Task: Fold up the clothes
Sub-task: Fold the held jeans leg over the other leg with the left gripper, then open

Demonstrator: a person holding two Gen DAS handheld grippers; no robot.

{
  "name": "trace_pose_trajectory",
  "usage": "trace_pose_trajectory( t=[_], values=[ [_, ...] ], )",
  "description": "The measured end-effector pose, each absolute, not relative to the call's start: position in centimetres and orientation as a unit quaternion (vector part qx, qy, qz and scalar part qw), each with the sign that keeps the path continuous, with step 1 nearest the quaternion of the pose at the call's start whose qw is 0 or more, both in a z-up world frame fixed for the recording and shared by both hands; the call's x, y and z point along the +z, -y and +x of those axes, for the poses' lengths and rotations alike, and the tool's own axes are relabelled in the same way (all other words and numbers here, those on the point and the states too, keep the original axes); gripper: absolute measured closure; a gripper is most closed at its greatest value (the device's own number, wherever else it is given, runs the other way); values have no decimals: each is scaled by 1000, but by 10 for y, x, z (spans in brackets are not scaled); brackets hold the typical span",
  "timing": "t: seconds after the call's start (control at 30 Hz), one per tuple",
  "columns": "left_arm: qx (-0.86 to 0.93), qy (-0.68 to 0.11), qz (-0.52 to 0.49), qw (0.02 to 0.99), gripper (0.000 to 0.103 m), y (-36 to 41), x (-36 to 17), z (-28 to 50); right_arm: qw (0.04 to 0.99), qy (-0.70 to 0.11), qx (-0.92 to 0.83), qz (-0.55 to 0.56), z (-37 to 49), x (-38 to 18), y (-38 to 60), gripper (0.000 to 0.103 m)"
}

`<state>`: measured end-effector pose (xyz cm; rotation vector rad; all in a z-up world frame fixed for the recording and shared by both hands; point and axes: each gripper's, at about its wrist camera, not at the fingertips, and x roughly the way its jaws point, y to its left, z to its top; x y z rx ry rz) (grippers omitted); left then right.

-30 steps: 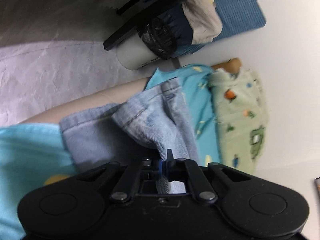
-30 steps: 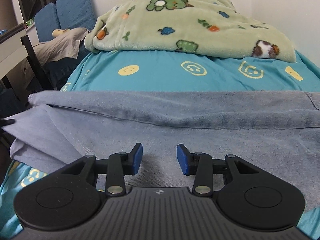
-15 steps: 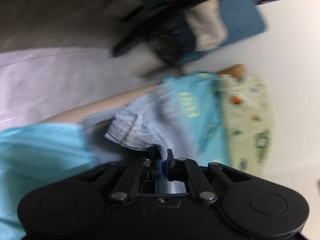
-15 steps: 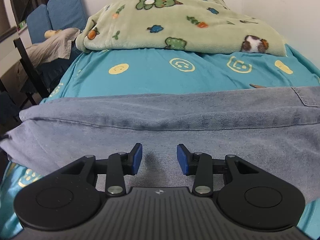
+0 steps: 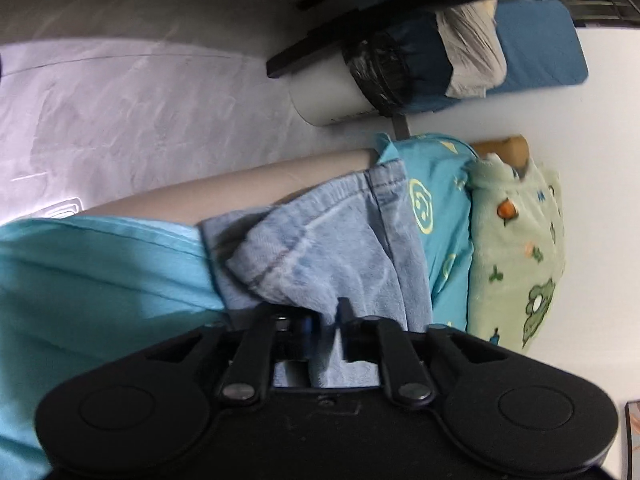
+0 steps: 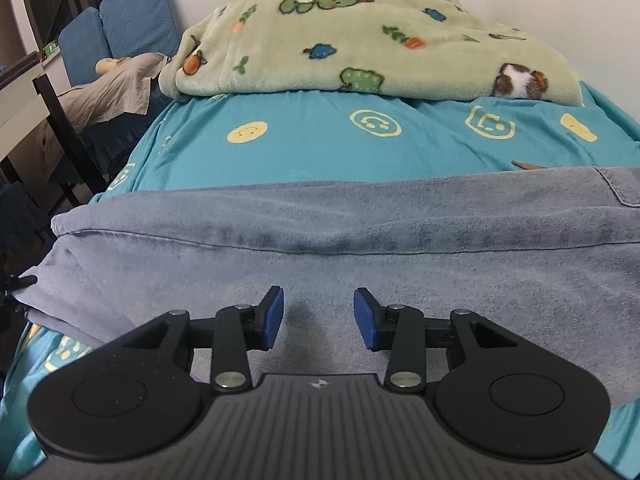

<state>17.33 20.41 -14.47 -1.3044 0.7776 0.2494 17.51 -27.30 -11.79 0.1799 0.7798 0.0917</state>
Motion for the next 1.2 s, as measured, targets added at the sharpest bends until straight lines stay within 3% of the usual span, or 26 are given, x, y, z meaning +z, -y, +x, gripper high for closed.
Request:
trace_pose_trajectory(
  t=[0.07,0.17,0.5,0.63,0.8,0.83,0.87,1.2],
  values=[
    [123,-349,-590,717,55,-204,-139,167,919,-380,45,91,175,-118,273,62],
    [132,-341,-598,713,44,-206,-136,155,919,-381,44,95,174,-119,275,61],
    [171,-329,-605,704,37,-211,-149,160,917,-384,49,97,176,-122,271,60],
    [160,-315,-601,717,41,-211,-149,167,916,-386,45,98,178,-123,272,60],
    [138,-304,-582,742,70,-209,-142,172,916,-383,44,107,181,-120,273,60],
    [131,-299,-571,753,82,-207,-138,173,917,-382,46,108,181,-119,273,60],
    [122,-294,-556,767,88,-205,-133,174,917,-380,47,109,181,-118,273,60],
    [11,-227,-428,875,92,-151,-48,178,923,-342,33,171,178,-85,300,60]
  ],
)
